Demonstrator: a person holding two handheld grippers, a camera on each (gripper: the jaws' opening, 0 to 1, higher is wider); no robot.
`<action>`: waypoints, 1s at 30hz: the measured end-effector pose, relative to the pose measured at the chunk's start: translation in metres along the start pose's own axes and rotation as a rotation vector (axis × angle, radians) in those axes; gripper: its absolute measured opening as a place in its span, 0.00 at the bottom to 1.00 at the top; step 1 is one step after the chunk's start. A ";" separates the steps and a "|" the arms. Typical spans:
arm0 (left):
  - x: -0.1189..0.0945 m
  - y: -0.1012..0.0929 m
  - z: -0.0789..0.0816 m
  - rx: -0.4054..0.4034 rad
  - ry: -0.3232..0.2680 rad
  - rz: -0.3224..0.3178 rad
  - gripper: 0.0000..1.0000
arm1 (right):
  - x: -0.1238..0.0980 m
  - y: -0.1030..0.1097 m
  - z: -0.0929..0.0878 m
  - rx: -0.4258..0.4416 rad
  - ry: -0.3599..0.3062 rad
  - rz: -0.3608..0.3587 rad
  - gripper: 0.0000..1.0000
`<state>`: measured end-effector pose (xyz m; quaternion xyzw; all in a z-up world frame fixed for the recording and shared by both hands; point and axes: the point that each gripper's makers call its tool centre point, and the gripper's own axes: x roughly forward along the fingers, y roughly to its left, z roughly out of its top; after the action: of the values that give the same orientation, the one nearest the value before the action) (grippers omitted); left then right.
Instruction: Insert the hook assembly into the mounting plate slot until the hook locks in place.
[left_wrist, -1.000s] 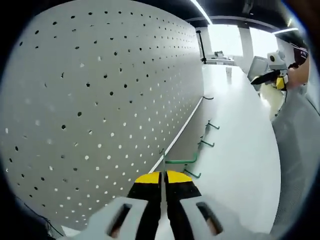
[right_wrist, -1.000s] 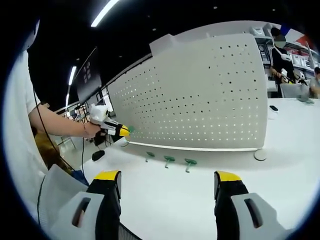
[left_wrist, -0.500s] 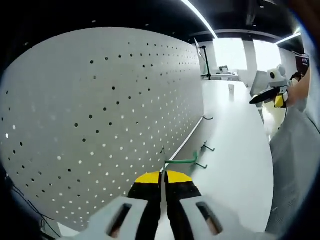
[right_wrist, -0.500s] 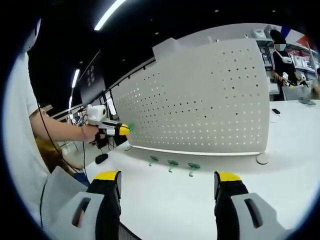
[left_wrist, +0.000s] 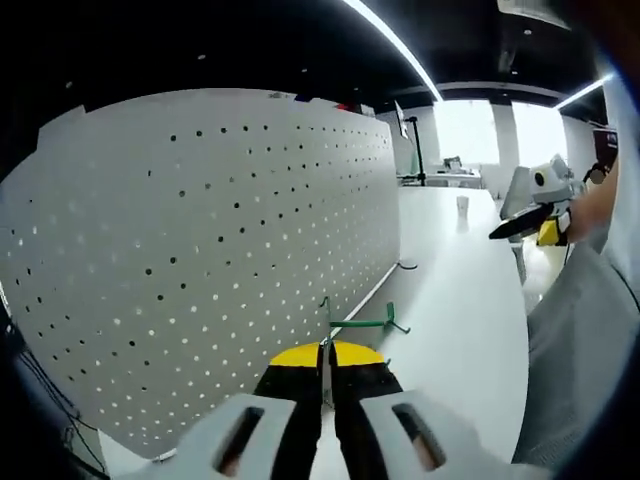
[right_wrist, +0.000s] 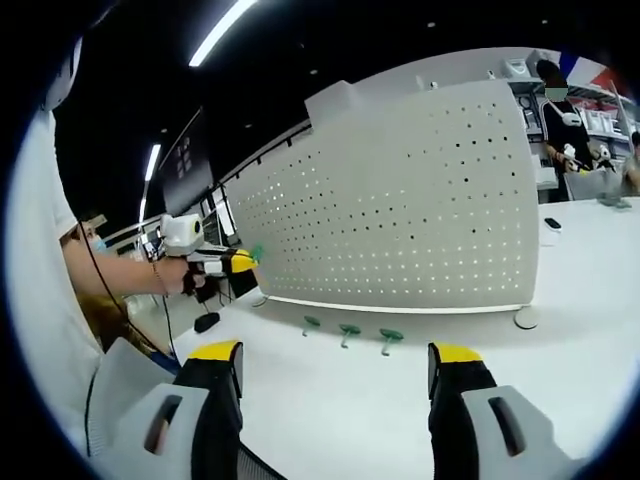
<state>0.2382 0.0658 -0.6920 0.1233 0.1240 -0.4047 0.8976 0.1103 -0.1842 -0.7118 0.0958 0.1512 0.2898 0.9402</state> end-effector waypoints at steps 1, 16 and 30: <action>-0.001 -0.001 0.004 -0.011 -0.018 0.004 0.01 | 0.000 -0.001 0.000 0.000 -0.001 0.001 0.73; -0.025 -0.022 0.053 -0.096 -0.182 0.044 0.01 | 0.002 0.001 0.004 0.024 -0.026 0.016 0.73; -0.040 -0.037 0.073 -0.136 -0.267 0.064 0.01 | 0.002 0.005 0.004 0.031 -0.036 0.023 0.72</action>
<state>0.1935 0.0470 -0.6149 0.0110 0.0267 -0.3795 0.9247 0.1103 -0.1792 -0.7068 0.1174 0.1377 0.2962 0.9378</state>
